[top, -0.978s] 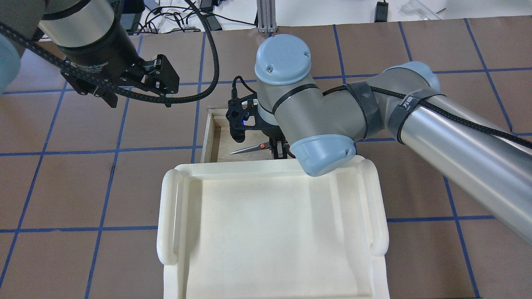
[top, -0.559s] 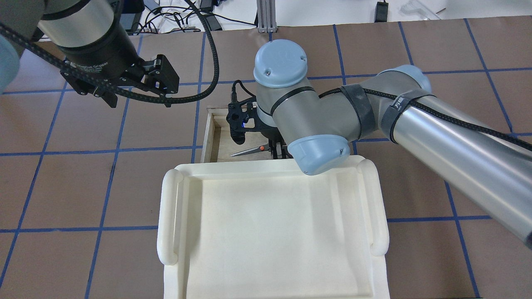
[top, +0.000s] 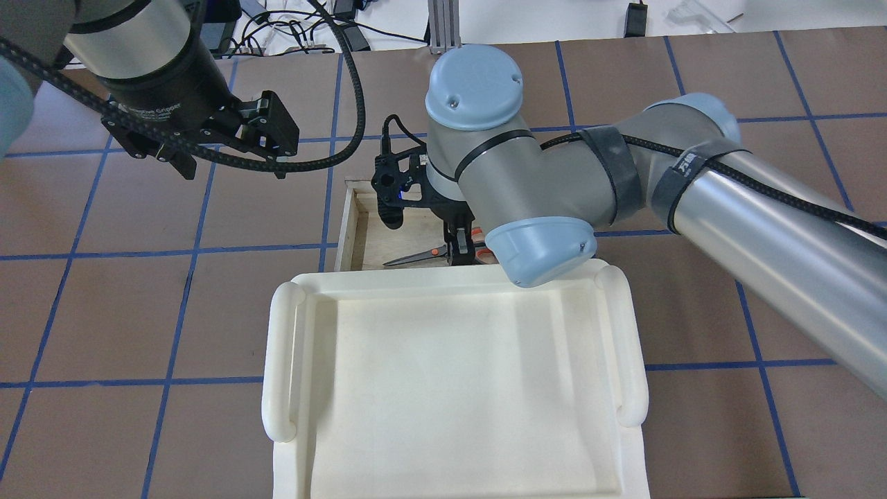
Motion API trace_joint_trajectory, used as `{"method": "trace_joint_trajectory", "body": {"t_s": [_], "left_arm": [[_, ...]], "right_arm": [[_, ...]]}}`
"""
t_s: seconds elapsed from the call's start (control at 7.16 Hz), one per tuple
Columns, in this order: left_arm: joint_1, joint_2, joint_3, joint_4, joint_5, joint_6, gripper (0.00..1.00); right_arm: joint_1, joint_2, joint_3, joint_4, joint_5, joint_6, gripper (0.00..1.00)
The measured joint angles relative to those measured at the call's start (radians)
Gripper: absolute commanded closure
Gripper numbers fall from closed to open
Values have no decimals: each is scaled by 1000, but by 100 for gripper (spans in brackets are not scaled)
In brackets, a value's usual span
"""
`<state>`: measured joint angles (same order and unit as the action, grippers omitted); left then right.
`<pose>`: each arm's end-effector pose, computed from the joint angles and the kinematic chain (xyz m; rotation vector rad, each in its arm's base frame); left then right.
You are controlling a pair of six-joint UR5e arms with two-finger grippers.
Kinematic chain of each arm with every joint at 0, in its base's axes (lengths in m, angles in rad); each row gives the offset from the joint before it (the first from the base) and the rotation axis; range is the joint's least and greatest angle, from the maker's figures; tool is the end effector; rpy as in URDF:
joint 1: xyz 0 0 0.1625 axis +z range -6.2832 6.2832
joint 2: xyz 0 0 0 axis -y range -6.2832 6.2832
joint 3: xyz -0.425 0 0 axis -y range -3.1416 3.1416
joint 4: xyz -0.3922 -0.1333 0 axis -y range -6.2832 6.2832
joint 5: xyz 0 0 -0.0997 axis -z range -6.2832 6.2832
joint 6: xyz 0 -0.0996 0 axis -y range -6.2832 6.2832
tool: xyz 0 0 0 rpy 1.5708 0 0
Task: Put scissors in drawer and close it
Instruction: 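Lower the scissors into the open drawer and open the right gripper, then raise the right gripper away while the left arm reaches toward the drawer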
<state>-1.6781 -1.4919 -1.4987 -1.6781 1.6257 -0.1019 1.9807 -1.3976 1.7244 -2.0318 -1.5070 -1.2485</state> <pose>-0.1762 -0.4419 0.5502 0.0065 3.0906 -0.0760 0.3500 -0.4550 0.3701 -2.3121 2.1088 -0.2327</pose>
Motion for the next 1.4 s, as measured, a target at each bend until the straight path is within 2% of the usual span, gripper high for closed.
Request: {"method": "trace_joint_trajectory", "body": {"t_s": [0.42,0.98,1.4], "left_arm": [[1,-7,0,7,-1,1,0],[2,-8,0,9,-2,2,0],[3,-22,2,17,-5,-5,0]], "right_arm": [[-72,-68,-79,145,1,-9,1],[-412,-195,-103,367,6,-5,1],[-579,-226,-103,391,46,114,0]]}}
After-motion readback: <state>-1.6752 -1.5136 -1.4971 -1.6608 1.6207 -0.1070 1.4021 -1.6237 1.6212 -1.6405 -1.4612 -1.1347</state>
